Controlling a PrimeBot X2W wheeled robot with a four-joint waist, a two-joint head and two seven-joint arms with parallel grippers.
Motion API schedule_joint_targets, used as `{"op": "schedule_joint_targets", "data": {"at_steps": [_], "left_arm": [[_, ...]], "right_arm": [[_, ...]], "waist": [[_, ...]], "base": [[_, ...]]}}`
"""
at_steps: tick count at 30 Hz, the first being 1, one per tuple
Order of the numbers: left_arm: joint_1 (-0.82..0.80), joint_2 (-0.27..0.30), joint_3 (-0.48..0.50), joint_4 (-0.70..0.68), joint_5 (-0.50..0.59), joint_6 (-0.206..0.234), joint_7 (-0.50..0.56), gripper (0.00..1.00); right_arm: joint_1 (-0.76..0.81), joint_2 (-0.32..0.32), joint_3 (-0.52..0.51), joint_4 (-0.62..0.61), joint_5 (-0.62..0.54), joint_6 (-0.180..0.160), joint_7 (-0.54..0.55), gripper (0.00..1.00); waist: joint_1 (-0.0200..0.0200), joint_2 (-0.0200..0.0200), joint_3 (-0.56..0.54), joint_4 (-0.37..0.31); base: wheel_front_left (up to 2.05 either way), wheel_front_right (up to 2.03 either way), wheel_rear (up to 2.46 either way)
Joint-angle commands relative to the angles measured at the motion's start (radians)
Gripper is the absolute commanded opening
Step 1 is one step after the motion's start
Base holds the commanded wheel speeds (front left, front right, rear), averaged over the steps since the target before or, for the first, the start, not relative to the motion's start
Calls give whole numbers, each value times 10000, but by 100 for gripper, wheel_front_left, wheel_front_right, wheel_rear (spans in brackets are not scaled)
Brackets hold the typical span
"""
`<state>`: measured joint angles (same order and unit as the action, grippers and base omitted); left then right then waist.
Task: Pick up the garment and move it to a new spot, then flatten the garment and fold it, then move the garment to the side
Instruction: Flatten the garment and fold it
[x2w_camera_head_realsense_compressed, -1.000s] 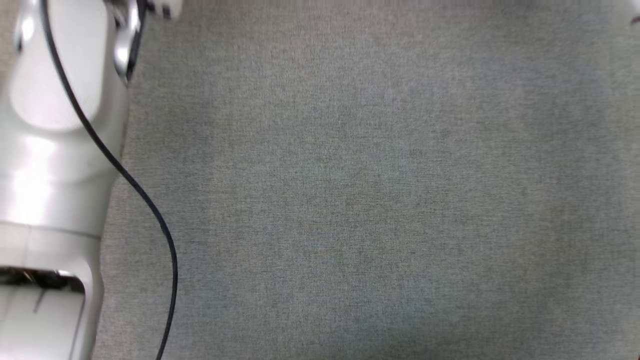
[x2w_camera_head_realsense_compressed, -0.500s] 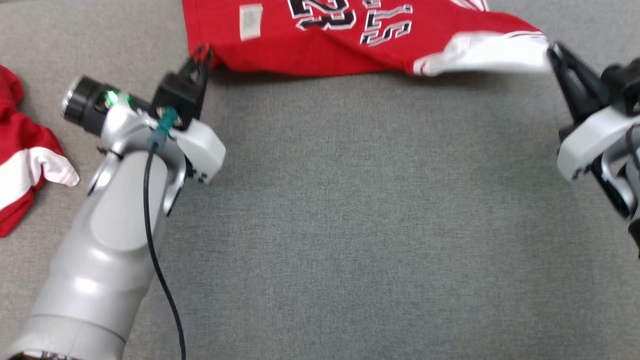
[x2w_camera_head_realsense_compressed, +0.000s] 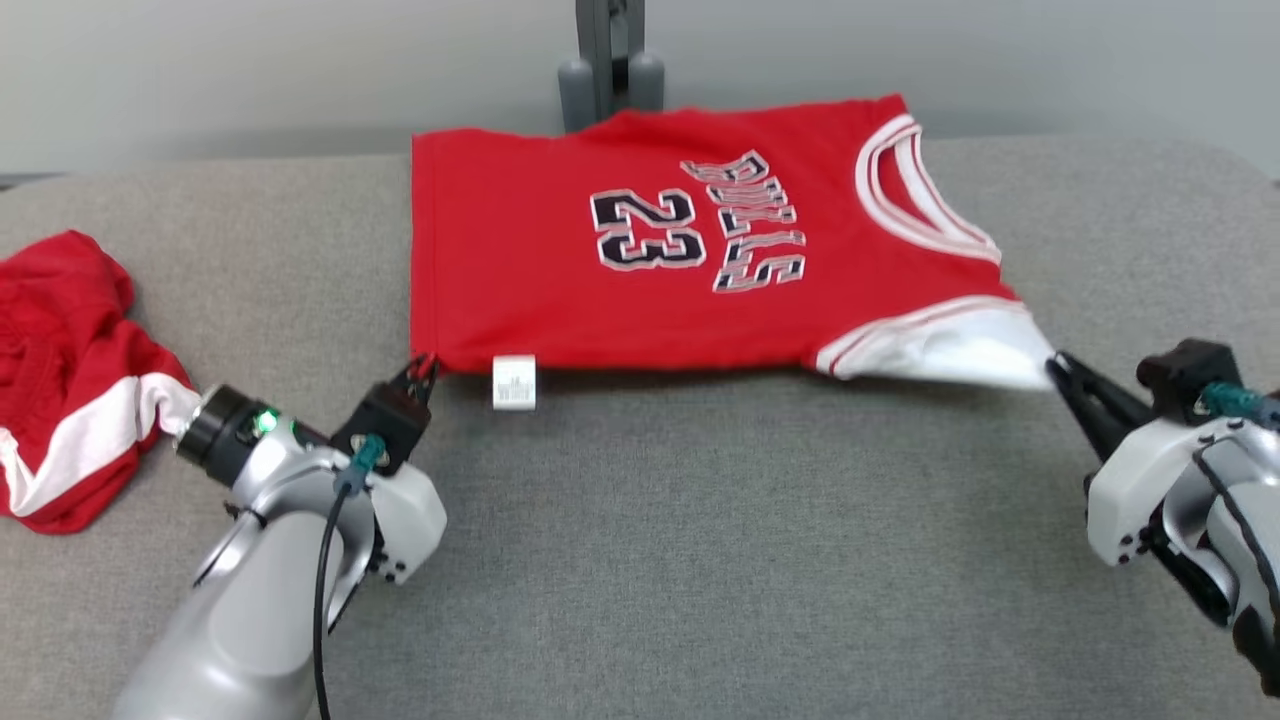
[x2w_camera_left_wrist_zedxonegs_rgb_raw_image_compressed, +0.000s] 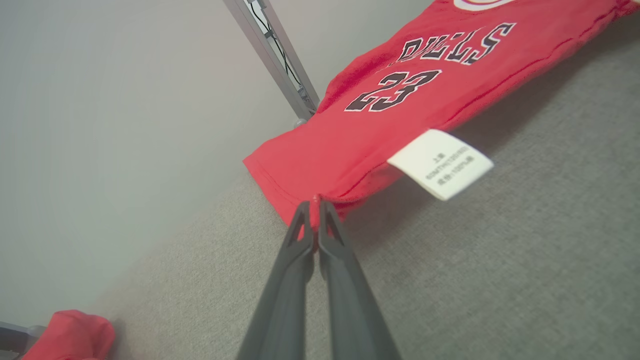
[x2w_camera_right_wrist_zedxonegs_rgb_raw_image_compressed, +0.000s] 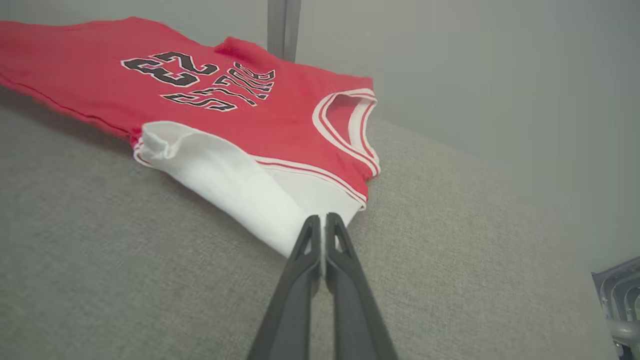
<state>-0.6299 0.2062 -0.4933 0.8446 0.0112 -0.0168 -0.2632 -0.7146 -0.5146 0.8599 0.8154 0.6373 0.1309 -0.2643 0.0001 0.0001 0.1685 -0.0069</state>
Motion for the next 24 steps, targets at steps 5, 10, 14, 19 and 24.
{"op": "schedule_joint_targets", "data": {"at_steps": [5,10,14,19,24], "left_arm": [[1045,349,-475,203,91,-276,-5,0],[1408,597,-604,371,6,-406,-5,0],[1649,780,-709,563,-82,-587,-5,0],[1830,948,-792,659,-216,-685,-3,0],[2000,881,-1001,918,-294,-809,62,0]], "right_arm": [[571,-644,1678,-723,1935,-1,706,0],[724,-1108,2459,-1314,2865,-1,1313,0],[701,-1507,3017,-1911,3696,-1,1798,0],[714,-1927,3492,-2506,4520,-1,2300,0],[854,-2262,3801,-2933,5074,-1,2781,0]], "waist": [[-1,-1,-987,-112],[-1,-1,-1225,-107],[-1,-1,-1366,-95],[-1,-1,-1502,-7],[-1,-1,-1658,99]], "base": [[0,0,0],[0,0,0],[0,0,0],[0,0,0],[0,0,0]]}}
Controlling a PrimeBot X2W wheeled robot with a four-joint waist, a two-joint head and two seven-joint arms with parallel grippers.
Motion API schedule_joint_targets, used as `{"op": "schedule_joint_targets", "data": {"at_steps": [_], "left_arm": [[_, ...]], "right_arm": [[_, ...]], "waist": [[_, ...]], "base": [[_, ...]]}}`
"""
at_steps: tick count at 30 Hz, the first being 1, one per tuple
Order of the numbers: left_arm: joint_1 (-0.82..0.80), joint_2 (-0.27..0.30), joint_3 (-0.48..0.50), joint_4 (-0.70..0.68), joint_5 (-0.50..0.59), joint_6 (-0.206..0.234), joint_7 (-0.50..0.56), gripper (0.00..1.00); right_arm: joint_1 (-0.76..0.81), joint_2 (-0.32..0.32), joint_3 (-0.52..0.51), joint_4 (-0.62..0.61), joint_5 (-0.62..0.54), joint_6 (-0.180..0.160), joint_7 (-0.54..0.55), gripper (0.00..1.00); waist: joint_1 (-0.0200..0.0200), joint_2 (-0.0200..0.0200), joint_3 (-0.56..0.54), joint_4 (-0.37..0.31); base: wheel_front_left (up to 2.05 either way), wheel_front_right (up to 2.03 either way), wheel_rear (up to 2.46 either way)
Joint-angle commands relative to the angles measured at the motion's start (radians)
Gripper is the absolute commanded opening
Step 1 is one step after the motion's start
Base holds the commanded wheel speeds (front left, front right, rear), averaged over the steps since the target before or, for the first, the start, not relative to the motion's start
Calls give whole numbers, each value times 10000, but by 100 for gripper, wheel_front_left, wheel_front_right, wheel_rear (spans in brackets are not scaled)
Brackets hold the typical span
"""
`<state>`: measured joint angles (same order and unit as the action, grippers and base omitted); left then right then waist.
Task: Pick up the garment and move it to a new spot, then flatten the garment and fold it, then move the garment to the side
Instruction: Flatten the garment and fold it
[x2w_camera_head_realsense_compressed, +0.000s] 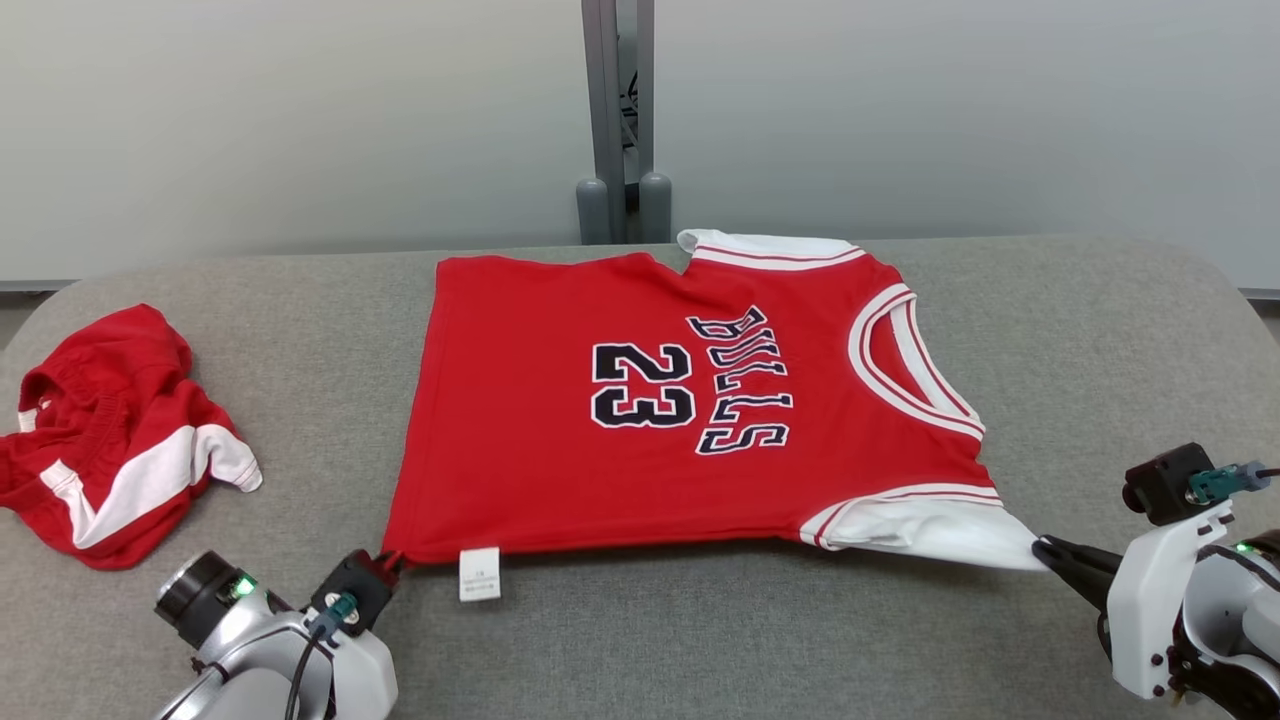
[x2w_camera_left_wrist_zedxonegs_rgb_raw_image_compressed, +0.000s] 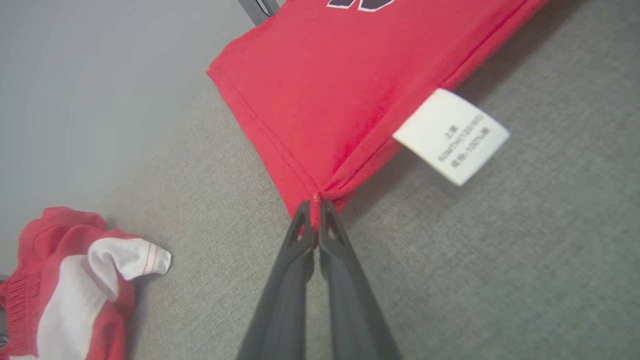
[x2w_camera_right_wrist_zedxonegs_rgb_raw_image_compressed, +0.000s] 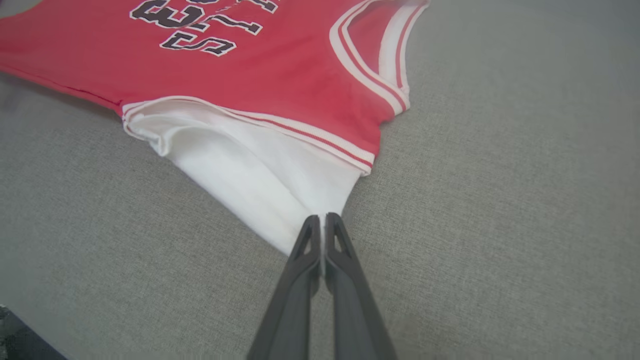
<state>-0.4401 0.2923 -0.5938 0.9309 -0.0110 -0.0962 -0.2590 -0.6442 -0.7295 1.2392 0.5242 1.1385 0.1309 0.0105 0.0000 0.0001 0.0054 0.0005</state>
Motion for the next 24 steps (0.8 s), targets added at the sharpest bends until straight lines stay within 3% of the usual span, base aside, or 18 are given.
{"op": "schedule_joint_targets", "data": {"at_steps": [1,16,24], "left_arm": [[108,31,-54,71,-84,-52,47,0],[425,651,-1763,-559,-548,-333,1147,0],[382,1768,-3617,-2545,-2075,-337,2426,0]], "right_arm": [[183,-169,59,-96,156,-1,124,0],[519,-1012,278,-1529,2403,-1,2388,0],[817,-1396,273,-2230,3695,0,3717,0]], "waist": [[0,-1,-48,42],[0,-1,-318,214],[0,-1,-433,177]], "base": [[0,0,0],[0,0,0],[0,0,0]]}}
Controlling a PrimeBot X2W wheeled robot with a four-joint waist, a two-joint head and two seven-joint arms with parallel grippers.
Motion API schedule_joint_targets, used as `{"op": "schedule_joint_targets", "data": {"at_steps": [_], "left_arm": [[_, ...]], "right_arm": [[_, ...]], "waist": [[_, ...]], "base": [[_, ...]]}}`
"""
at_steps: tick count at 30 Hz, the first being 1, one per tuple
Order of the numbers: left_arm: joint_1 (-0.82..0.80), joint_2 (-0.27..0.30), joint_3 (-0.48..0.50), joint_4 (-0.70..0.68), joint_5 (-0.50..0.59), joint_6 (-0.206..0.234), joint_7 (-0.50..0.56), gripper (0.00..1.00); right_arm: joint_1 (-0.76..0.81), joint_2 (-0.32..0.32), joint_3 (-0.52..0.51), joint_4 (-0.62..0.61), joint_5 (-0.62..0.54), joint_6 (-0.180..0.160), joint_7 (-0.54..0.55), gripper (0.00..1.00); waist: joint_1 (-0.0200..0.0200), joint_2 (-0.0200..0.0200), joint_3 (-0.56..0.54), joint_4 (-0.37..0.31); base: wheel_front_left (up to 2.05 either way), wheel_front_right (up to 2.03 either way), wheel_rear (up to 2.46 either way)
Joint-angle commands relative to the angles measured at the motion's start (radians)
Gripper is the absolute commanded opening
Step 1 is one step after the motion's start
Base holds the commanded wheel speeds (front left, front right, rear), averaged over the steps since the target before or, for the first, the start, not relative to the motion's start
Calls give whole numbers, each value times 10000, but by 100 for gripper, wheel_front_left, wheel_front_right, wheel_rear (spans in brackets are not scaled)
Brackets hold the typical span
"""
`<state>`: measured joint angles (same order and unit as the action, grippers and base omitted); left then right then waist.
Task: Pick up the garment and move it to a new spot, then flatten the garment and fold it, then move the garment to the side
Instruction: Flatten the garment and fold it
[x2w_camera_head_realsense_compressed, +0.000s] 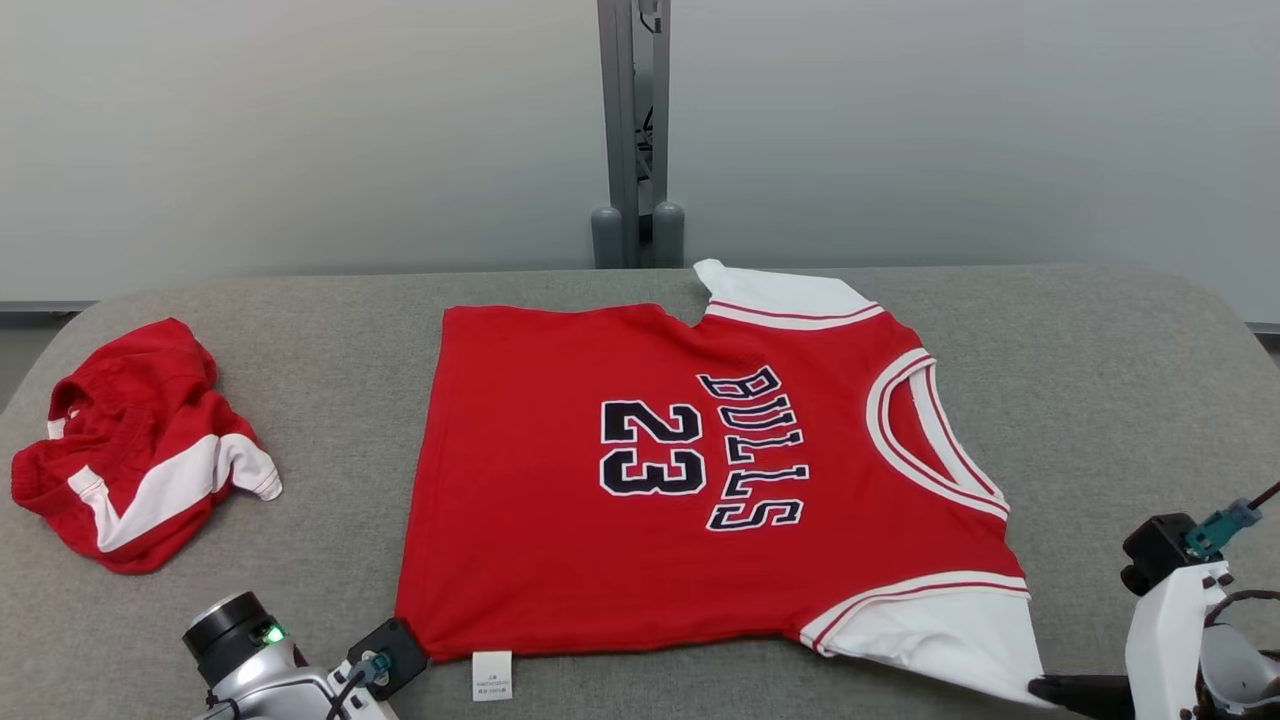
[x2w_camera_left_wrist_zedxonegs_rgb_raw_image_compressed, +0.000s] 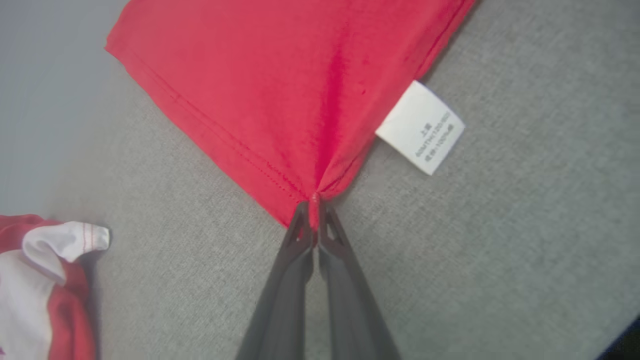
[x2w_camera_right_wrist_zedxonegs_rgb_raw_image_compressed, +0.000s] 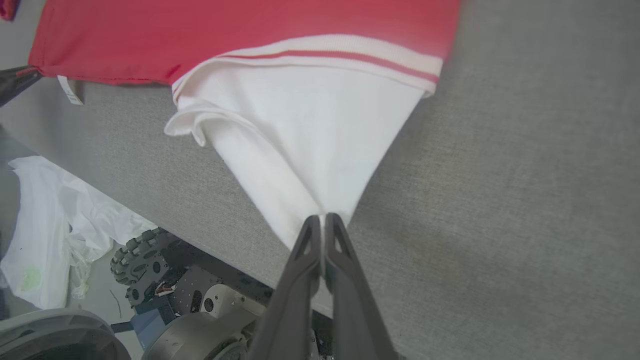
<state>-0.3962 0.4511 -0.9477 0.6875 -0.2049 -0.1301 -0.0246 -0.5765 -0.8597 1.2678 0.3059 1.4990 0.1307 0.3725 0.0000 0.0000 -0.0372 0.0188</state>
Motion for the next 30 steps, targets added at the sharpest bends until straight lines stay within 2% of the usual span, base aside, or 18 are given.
{"op": "schedule_joint_targets", "data": {"at_steps": [1,3,9,10,13,20,30], "left_arm": [[-76,370,-229,-409,-324,2,285,0],[-67,555,-374,-719,-521,1,515,0],[194,1715,-1275,-2595,-1790,0,2082,0],[259,2074,-1469,-3201,-2210,0,2626,0],[297,2535,-1514,-4014,-2759,0,3302,0],[495,3188,-1569,-5320,-3385,0,4379,0],[669,3708,-1753,-6067,-3710,14,5010,0]], "right_arm": [[160,-167,-18,-177,203,2,204,0],[174,-242,-23,-262,304,2,306,0],[249,-510,-8,-662,545,2,741,0],[312,-562,-7,-787,597,2,829,0],[387,-582,-66,-974,729,2,744,0],[585,-629,-71,-1130,687,2,684,0],[770,-725,-3,-1398,941,2,1349,0]], "waist": [[0,0,-16,-12],[0,0,-23,-21],[0,0,-38,-61],[0,0,-36,-61],[0,0,-26,-33],[0,0,-23,166],[0,0,-127,331]], "base": [[0,0,0],[0,0,0],[0,0,0],[0,0,0],[0,0,0],[0,0,0],[0,0,0]]}}
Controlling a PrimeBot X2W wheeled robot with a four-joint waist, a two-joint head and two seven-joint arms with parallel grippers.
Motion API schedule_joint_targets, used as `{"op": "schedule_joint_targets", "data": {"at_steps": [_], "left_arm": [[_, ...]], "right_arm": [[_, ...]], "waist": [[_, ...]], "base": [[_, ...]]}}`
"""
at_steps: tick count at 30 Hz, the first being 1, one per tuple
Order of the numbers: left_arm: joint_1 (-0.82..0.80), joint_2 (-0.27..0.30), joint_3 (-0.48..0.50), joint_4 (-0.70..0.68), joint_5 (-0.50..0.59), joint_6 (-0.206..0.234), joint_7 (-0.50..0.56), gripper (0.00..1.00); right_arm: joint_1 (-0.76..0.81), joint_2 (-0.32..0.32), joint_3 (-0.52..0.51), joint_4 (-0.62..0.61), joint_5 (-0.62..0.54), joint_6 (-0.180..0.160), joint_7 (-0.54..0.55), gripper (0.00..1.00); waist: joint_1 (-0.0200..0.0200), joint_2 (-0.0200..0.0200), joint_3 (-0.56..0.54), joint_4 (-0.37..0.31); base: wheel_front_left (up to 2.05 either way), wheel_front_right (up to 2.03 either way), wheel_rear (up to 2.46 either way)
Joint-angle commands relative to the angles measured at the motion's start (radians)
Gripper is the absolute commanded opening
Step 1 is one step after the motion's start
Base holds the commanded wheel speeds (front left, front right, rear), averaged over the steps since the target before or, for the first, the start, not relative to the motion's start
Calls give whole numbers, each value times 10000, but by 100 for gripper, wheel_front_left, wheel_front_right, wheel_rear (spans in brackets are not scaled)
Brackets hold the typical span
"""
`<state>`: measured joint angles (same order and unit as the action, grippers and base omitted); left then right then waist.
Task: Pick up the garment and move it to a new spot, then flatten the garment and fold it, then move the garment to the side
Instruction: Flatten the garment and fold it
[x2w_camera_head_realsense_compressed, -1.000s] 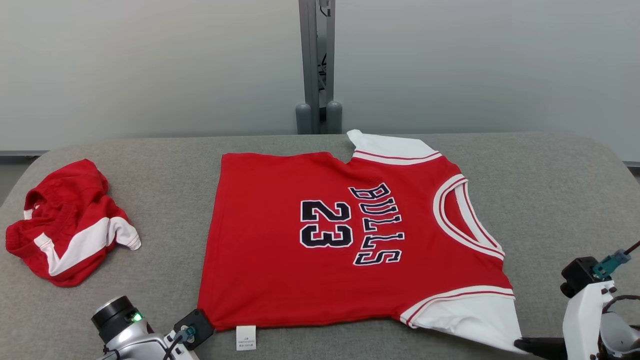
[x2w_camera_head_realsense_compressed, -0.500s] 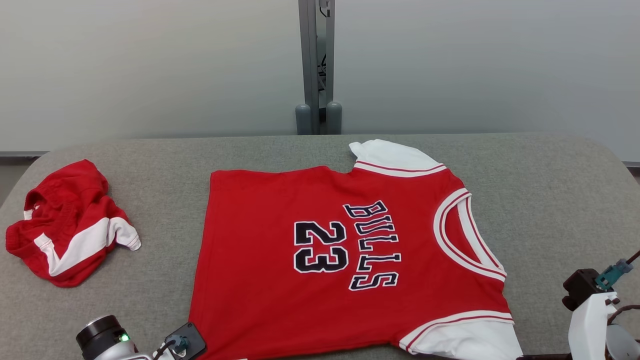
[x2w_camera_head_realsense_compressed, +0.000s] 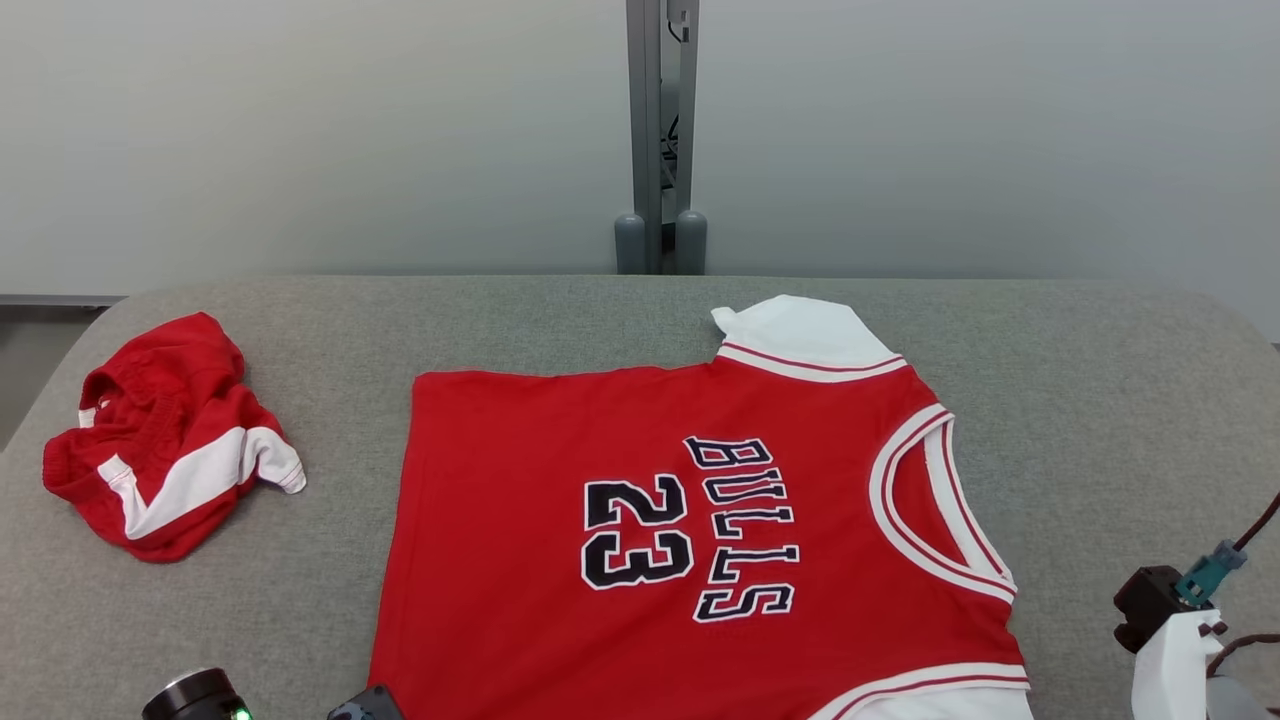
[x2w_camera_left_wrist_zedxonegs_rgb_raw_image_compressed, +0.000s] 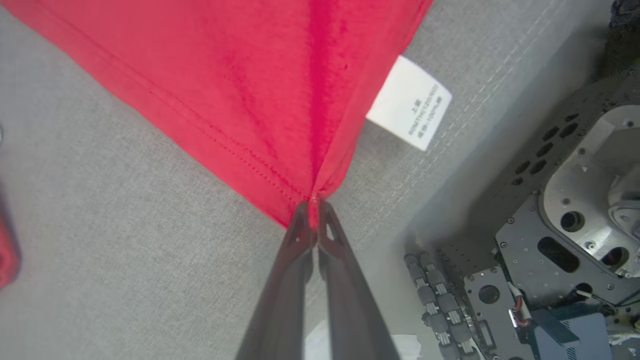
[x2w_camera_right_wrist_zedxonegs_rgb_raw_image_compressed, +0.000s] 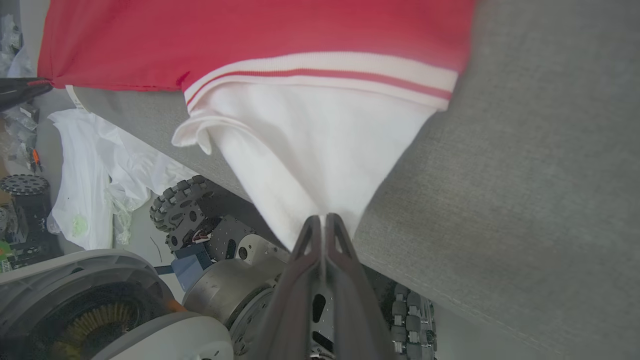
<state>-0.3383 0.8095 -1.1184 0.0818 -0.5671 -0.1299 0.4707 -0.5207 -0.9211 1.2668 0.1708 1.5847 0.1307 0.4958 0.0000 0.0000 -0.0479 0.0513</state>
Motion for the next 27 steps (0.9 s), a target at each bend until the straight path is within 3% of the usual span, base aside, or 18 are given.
{"op": "schedule_joint_targets", "data": {"at_steps": [1,27], "left_arm": [[100,179,-71,-60,-89,11,113,0],[211,402,-755,-437,-723,-1,635,0]], "right_arm": [[235,-137,15,-73,111,2,205,0],[433,-360,40,-274,254,2,581,0]], "waist": [[0,0,-36,13],[0,0,-109,-5]], "base": [[0,0,0],[0,0,0]]}}
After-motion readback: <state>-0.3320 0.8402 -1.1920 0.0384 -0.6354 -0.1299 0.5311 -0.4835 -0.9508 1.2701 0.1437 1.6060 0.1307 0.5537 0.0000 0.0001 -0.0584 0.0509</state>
